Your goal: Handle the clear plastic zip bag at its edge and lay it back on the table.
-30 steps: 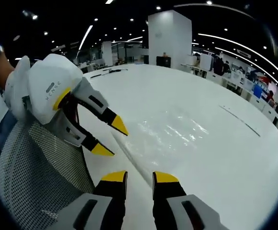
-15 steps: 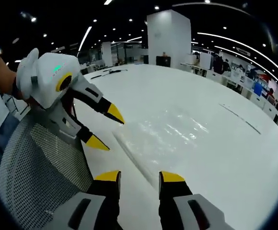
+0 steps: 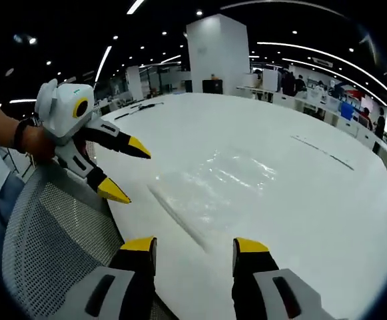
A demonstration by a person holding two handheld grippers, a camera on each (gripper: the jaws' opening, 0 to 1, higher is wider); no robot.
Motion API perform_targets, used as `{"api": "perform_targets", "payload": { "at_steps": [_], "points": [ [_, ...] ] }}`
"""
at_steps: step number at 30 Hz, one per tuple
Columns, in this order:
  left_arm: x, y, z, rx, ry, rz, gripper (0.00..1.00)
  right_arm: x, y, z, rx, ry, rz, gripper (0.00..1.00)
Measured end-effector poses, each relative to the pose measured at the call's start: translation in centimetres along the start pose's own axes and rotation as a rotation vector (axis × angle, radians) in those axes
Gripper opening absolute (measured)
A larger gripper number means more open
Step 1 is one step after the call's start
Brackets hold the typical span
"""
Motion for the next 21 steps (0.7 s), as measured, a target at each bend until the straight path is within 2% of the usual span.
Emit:
{"api": "perform_targets", "payload": {
  "at_steps": [9, 12, 17, 21],
  "points": [
    [-0.7, 0.4, 0.8, -0.091, -0.051, 0.023, 0.63, -1.1, -1.0, 0.0, 0.078, -0.034, -0.053, 0.56],
    [-0.5, 1.1, 0.3, -0.123, -0.053, 0.032, 0.62, -1.5, -1.7, -0.3, 0.108, -0.042, -0.071, 0.58],
    [-0.5, 1.7, 0.2, -0.167, -0.059, 0.023, 0.65, -2.5, -2.1, -0.7, 0.145, -0.061, -0.094, 0.62],
    [-0.3, 1.3, 0.3, -0.185, -0.072, 0.011, 0.68, -3.0, -2.3, -0.6, 0.175, -0.086, -0.111, 0.65]
  ]
}}
Point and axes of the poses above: the point that each gripper's makers call its tool centre point, and the gripper's own axes: x roughly forward along the fingers, y roughly to its left, z roughly out of its top, the point moved 2 cm from there along -x, roughly backward along the fingers, and after that the axes turned 10 degrees about -x, right-handed, at the moved point
